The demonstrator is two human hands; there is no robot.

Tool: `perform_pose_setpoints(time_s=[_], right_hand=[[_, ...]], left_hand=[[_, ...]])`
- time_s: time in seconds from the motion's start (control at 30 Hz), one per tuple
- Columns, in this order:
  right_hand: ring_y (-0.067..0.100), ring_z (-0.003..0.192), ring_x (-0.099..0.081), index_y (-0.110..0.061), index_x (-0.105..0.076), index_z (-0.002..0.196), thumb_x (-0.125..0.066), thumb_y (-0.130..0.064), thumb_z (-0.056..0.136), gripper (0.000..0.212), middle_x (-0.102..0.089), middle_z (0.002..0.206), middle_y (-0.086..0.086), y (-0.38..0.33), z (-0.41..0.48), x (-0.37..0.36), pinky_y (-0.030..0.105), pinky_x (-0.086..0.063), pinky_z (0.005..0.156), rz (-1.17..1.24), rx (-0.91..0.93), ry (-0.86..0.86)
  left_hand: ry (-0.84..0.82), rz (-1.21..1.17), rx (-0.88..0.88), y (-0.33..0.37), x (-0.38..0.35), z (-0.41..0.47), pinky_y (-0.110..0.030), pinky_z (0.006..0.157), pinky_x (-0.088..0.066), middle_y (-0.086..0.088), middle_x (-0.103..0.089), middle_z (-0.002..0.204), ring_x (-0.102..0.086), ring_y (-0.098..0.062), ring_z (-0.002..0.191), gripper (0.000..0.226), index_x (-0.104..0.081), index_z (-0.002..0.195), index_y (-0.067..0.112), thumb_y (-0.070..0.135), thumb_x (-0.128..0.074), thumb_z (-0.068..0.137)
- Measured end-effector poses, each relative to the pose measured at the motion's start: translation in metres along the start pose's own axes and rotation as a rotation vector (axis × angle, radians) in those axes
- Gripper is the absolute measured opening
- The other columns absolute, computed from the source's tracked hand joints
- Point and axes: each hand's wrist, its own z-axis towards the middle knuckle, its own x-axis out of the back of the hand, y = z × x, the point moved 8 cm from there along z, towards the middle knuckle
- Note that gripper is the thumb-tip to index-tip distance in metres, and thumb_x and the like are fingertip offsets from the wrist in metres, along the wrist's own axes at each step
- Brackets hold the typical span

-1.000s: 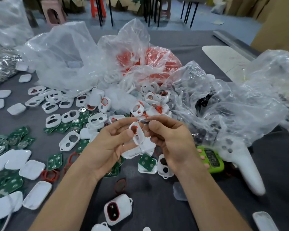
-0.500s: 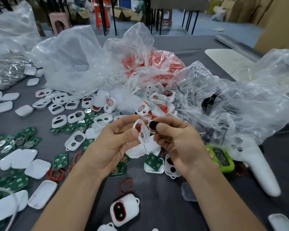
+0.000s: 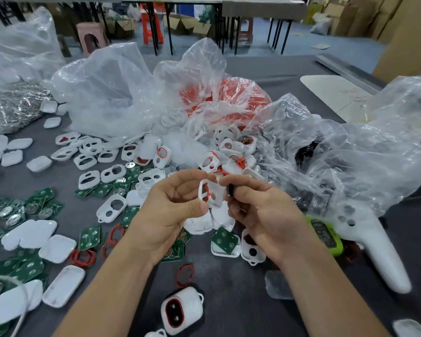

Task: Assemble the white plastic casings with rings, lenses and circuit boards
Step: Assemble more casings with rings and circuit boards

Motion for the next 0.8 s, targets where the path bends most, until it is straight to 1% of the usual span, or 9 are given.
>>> perform_pose_setpoints(time_s=[0.03,0.1,0.17,0.23,0.33,0.5,0.67,0.73,0.8], right_hand=[[0.013,0.064,-0.049,-0.010,-0.079,0.087,-0.057,0.003,0.095,0.027,-0.071,0.080,0.002,-0.001,0.000,0.001,0.025,-0.039,0.065,-0.028,0.005,0.005],[0.017,0.067,-0.050,-0.014,-0.078,0.082,-0.067,-0.002,0.090,0.018,-0.068,0.077,0.006,-0.001,0.000,0.004,0.024,-0.045,0.064,-0.061,0.003,0.031],[0.018,0.067,-0.051,-0.016,-0.077,0.080,-0.071,-0.004,0.088,0.016,-0.069,0.077,0.010,-0.001,0.000,0.008,0.026,-0.046,0.065,-0.078,0.017,0.063],[0.016,0.064,-0.052,-0.018,-0.077,0.078,-0.072,-0.004,0.088,0.018,-0.069,0.076,0.011,-0.004,0.002,0.011,0.024,-0.044,0.060,-0.145,0.079,0.114],[0.008,0.058,-0.060,-0.023,-0.078,0.077,-0.076,-0.005,0.086,0.020,-0.073,0.071,0.000,-0.017,0.000,0.013,0.019,-0.047,0.055,-0.387,0.259,0.215],[0.020,0.061,-0.073,-0.018,-0.076,0.076,-0.077,0.000,0.084,0.020,-0.075,0.069,0.003,-0.024,-0.005,0.003,0.023,-0.055,0.058,-0.484,0.401,0.196],[0.005,0.069,-0.072,-0.023,-0.081,0.085,-0.083,-0.009,0.080,0.015,-0.076,0.076,-0.015,-0.030,-0.015,-0.003,0.023,-0.058,0.069,-0.742,0.528,0.320],[-0.001,0.073,-0.070,-0.028,-0.080,0.091,-0.083,-0.013,0.080,0.019,-0.075,0.082,-0.021,-0.033,-0.022,-0.008,0.016,-0.055,0.073,-0.830,0.627,0.382],[-0.010,0.075,-0.065,-0.028,-0.079,0.092,-0.083,-0.013,0.081,0.020,-0.073,0.083,-0.021,-0.034,-0.026,-0.014,0.005,-0.048,0.073,-0.890,0.703,0.405]], left_hand=[[0.012,0.003,0.007,-0.001,0.001,0.000,-0.030,0.087,-0.058,-0.012,-0.076,0.114,-0.074,-0.021,0.100,0.045,-0.078,0.104,0.016,-0.004,-0.085,0.064],[0.015,-0.011,0.022,-0.002,0.000,0.000,-0.031,0.089,-0.059,-0.014,-0.075,0.115,-0.073,-0.023,0.100,0.049,-0.078,0.104,0.015,0.004,-0.094,0.058],[0.024,-0.010,0.034,-0.003,-0.001,0.000,-0.031,0.088,-0.059,-0.015,-0.075,0.115,-0.073,-0.023,0.099,0.052,-0.078,0.104,0.014,0.007,-0.095,0.055],[0.037,0.010,0.035,-0.004,-0.001,0.000,-0.032,0.090,-0.059,-0.016,-0.074,0.115,-0.073,-0.024,0.097,0.046,-0.076,0.105,0.011,-0.004,-0.083,0.062],[0.071,0.026,0.047,-0.008,0.000,-0.001,-0.034,0.092,-0.059,-0.019,-0.073,0.119,-0.073,-0.026,0.098,0.046,-0.071,0.111,0.005,-0.012,-0.070,0.069],[0.071,0.019,0.072,-0.012,-0.005,-0.002,-0.028,0.085,-0.059,-0.014,-0.076,0.116,-0.074,-0.023,0.104,0.044,-0.078,0.111,0.017,-0.004,-0.075,0.072],[0.117,0.059,0.099,-0.018,-0.002,-0.001,-0.033,0.090,-0.060,-0.013,-0.077,0.113,-0.074,-0.020,0.102,0.048,-0.078,0.113,0.021,-0.008,-0.067,0.077],[0.149,0.070,0.105,-0.020,0.000,-0.001,-0.037,0.093,-0.059,-0.012,-0.077,0.111,-0.073,-0.019,0.101,0.049,-0.079,0.112,0.022,-0.007,-0.068,0.074],[0.180,0.059,0.106,-0.021,0.002,-0.001,-0.035,0.088,-0.061,-0.013,-0.078,0.110,-0.073,-0.020,0.096,0.051,-0.078,0.112,0.020,-0.008,-0.068,0.071]])
